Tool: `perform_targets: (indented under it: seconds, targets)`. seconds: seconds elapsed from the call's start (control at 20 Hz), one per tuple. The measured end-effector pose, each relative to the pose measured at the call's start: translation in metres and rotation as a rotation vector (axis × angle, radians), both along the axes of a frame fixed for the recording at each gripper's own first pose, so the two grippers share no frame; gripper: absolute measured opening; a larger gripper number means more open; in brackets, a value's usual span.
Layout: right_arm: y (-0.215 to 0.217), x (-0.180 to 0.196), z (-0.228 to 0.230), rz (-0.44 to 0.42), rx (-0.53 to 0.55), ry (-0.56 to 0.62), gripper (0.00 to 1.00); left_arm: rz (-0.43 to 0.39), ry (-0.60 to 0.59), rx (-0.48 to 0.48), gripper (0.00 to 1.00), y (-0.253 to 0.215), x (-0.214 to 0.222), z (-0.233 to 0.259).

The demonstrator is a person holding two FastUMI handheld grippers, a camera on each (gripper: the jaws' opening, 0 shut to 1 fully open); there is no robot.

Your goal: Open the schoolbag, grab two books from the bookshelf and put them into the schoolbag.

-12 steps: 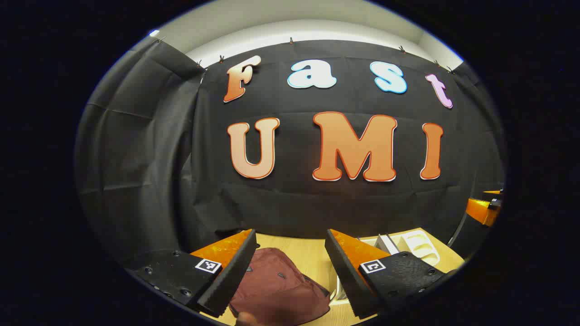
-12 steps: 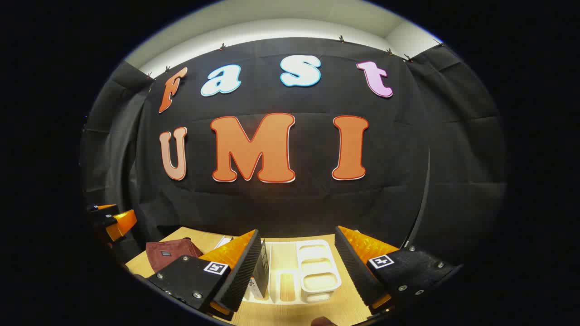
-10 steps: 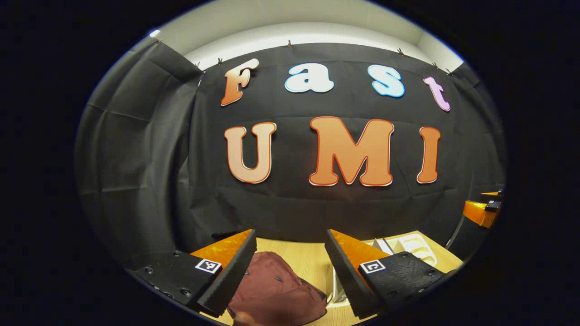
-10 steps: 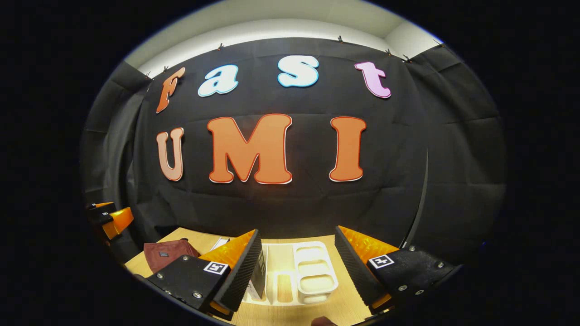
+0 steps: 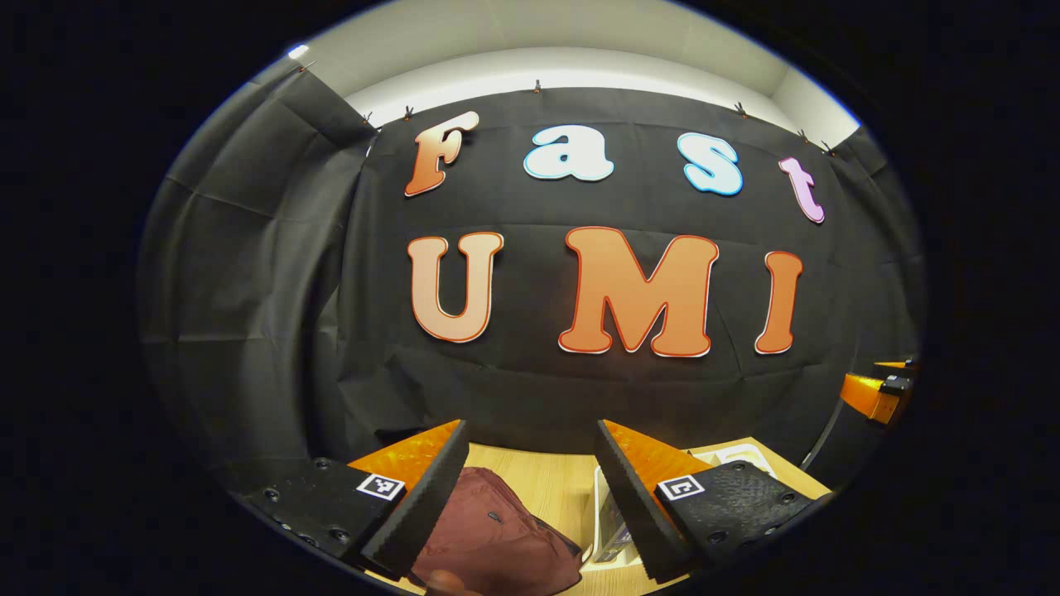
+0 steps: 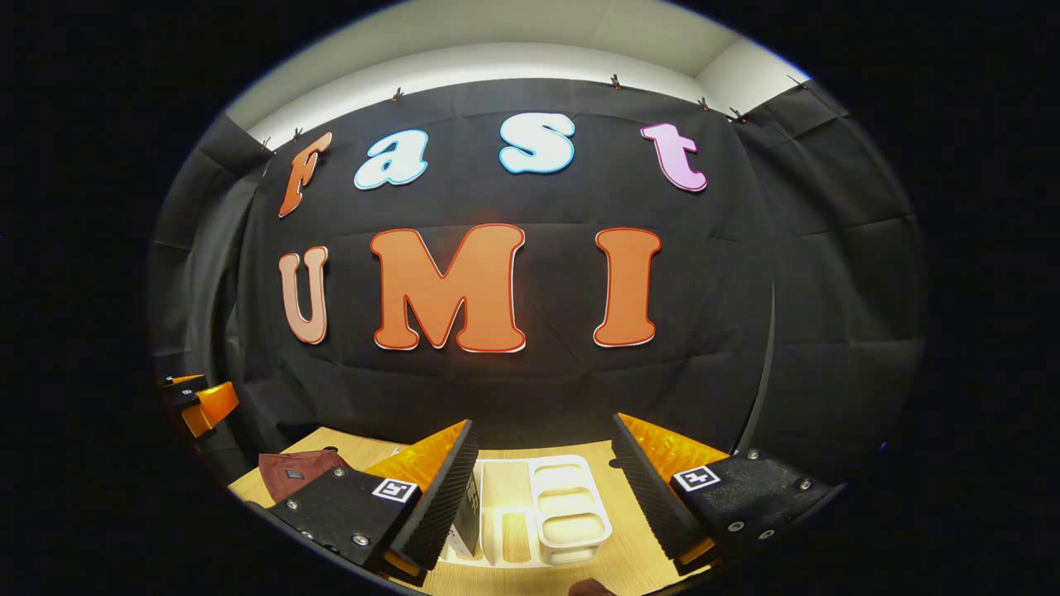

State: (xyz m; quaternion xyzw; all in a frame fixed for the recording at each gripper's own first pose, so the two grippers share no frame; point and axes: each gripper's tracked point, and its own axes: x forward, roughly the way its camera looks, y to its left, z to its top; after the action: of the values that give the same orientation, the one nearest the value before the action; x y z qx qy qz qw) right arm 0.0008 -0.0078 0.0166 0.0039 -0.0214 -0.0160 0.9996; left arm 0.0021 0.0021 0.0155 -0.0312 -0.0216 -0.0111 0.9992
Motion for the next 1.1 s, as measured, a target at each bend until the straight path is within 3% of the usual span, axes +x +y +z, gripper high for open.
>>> perform_targets:
  seconds: [0.55, 0.8, 1.1]
  targets:
    - [-0.011, -0.006, 0.006, -0.036, 0.001, -0.015, 0.96, 0.001, 0.017, -0.022, 0.95, 0.012, 0.005, 0.002]
    - [-0.004, -0.007, 0.010, -0.002, 0.024, -0.014, 0.96, 0.013, 0.005, -0.069, 0.95, 0.022, 0.002, 0.006]
    - [-0.002, -0.007, 0.011, -0.003, -0.002, -0.027, 0.96, 0.015, 0.002, -0.023, 0.95, 0.029, 0.001, -0.001]
